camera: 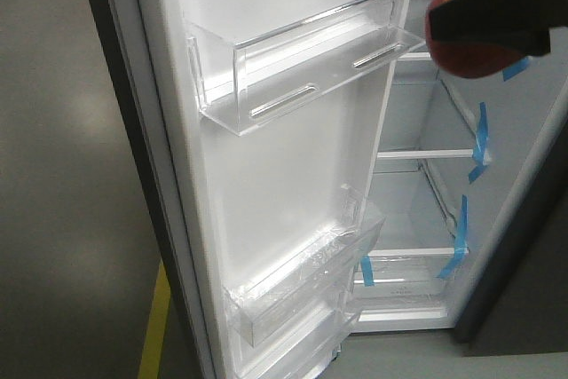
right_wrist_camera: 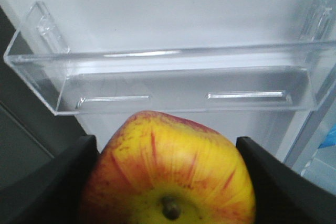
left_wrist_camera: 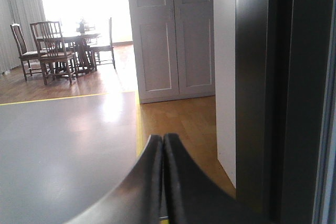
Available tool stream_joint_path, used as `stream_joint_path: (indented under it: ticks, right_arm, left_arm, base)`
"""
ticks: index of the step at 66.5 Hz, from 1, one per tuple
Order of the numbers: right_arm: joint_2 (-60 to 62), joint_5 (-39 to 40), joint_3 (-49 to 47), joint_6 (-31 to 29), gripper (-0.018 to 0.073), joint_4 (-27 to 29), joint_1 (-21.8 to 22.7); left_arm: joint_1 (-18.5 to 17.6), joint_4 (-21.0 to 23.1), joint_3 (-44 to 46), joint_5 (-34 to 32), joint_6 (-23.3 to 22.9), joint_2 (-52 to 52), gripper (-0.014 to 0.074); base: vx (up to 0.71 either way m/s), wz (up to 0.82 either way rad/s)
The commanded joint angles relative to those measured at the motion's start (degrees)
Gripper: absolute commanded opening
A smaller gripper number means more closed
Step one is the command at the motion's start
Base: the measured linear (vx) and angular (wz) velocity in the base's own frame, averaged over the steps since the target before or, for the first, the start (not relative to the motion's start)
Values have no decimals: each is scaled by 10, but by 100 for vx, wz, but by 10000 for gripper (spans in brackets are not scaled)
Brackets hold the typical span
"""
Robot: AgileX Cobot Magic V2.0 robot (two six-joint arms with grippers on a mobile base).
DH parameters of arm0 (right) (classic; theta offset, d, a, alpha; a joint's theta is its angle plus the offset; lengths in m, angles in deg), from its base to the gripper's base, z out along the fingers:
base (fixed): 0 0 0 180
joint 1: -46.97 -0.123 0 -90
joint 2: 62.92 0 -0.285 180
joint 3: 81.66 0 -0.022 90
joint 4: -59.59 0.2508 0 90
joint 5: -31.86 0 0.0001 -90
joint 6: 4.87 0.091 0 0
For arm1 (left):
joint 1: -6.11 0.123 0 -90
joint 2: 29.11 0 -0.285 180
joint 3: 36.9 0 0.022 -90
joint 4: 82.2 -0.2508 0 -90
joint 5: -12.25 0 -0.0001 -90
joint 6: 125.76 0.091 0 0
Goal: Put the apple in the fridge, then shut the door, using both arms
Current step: 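Raise the right gripper with the apple over the upper door bin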
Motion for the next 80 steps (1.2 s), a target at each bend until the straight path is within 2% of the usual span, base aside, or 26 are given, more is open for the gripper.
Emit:
stream_joint_path:
  ticks: [1,7,16,25,39,45,60,72,80]
  right_arm:
    - [-27,16,-67,-4,163,36,-5]
    - [-64,13,-123,0,167,25,-33]
    - [-119,34,-207,41,169,-53,-78]
    - [-168,50,-274,85,173,-107,-94]
    - [-221,72,-330,101,179,-102,-94]
    - [-236,89,-340,101,183,-83,-94]
    - [-262,106,-341,95,191,-41,-94]
    - [-282,103,-341,96,204,-41,-94]
    - [-287,94,-341,97,249,-40,-94]
  left_arm:
    - [-4,2,10,-40,-6,-9,-6]
    - [-4,2,10,-40,-6,-9,-6]
    - [-4,2,10,-40,-6,-9,-6]
    - [-4,2,10,-40,-6,-9,-6]
    - [-4,2,10,-40,-6,-9,-6]
    - [-4,2,10,-40,-6,-9,-6]
    - [-4,2,10,-40,-6,-9,-6]
    - [-4,2,10,-40,-6,-9,-6]
    - [-4,2,10,-40,-6,-9,-6]
  base:
    - [0,0]
    - [0,0]
    - [0,0]
    - [0,0]
    - [0,0]
    - [0,0]
    - [0,0]
    - [0,0]
    - [0,0]
